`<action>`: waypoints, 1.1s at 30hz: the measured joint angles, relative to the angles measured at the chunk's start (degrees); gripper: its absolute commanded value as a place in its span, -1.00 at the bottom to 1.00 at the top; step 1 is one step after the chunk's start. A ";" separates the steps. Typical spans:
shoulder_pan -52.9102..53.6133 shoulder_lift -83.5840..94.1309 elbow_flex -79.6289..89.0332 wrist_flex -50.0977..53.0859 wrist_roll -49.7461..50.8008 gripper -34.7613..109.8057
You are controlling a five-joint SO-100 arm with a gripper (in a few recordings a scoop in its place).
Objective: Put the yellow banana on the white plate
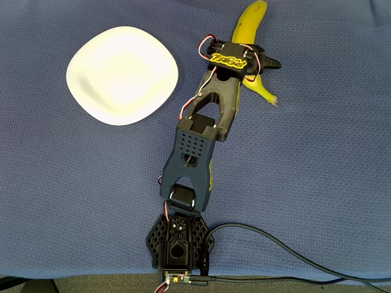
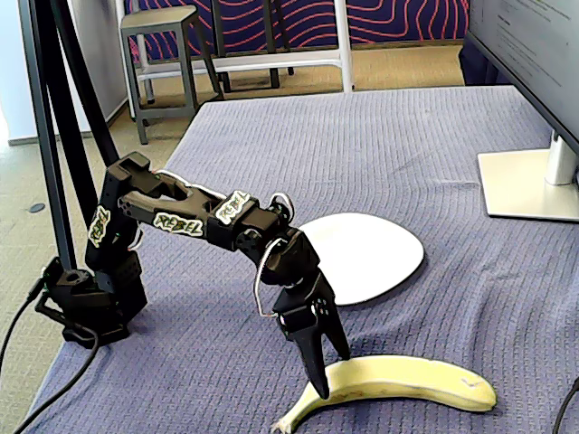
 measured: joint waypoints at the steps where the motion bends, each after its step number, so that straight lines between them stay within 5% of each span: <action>1: 0.00 -0.62 -0.88 0.00 0.18 0.03; 33: -7.03 -3.25 -1.76 -2.64 -2.81 0.10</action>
